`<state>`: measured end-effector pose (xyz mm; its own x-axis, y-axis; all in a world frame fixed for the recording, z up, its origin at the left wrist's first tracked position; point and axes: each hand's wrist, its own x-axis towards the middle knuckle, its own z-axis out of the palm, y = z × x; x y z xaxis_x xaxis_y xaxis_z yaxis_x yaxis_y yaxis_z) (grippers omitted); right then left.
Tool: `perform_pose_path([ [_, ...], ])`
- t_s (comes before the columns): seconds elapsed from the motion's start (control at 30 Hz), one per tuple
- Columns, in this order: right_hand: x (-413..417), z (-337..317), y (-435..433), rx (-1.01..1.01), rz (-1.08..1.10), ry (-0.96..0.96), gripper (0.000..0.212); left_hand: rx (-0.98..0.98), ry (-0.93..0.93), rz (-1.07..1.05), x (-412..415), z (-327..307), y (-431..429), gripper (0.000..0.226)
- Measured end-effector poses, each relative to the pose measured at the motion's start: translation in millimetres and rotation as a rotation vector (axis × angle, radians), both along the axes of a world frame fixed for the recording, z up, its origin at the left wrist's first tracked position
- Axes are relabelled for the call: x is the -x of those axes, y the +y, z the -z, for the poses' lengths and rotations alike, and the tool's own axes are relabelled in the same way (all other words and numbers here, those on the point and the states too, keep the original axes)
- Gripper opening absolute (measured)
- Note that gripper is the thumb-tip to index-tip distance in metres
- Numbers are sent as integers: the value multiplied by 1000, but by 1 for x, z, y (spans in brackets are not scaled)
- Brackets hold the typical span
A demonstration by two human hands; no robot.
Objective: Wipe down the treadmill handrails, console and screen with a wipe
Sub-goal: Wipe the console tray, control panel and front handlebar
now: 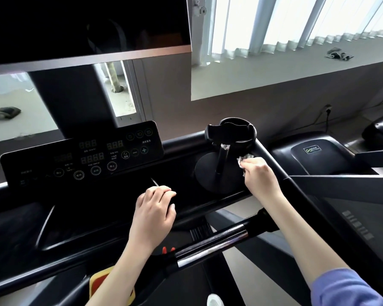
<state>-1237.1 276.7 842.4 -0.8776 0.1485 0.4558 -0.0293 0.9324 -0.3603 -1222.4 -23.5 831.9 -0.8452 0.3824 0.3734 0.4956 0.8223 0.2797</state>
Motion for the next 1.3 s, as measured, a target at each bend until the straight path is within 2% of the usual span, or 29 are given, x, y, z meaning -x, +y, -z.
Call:
perform_pose_path([
  [0.1,-21,4,-5,-36,52,34,20,-6,-1,-5,1,0,0,39],
  [0.27,-44,3,-13,22,66,47,16,2,-6,-7,1,1,0,40],
  [0.5,-53,-10,-12,182,-65,-13,16,-2,3,-6,0,0,1,40],
  [0.63,-51,-15,-25,311,-2,164,12,3,4,-3,0,1,0,40],
  [0.8,-32,8,-39,85,-117,150,16,1,9,-3,1,1,1,39],
  [0.93,-4,-6,-31,15,-52,113,15,-1,6,-7,1,1,1,39],
  [1.03,8,-6,-38,37,-38,68,24,-5,9,-8,1,1,1,39],
  [1.17,-10,2,-37,13,-149,146,13,-10,7,-8,1,1,1,39],
  [1.23,-4,-8,-30,13,-112,31,16,-6,14,-8,1,1,1,39],
  [1.3,12,-13,-30,-18,-80,11,22,-1,20,-3,1,2,0,39],
])
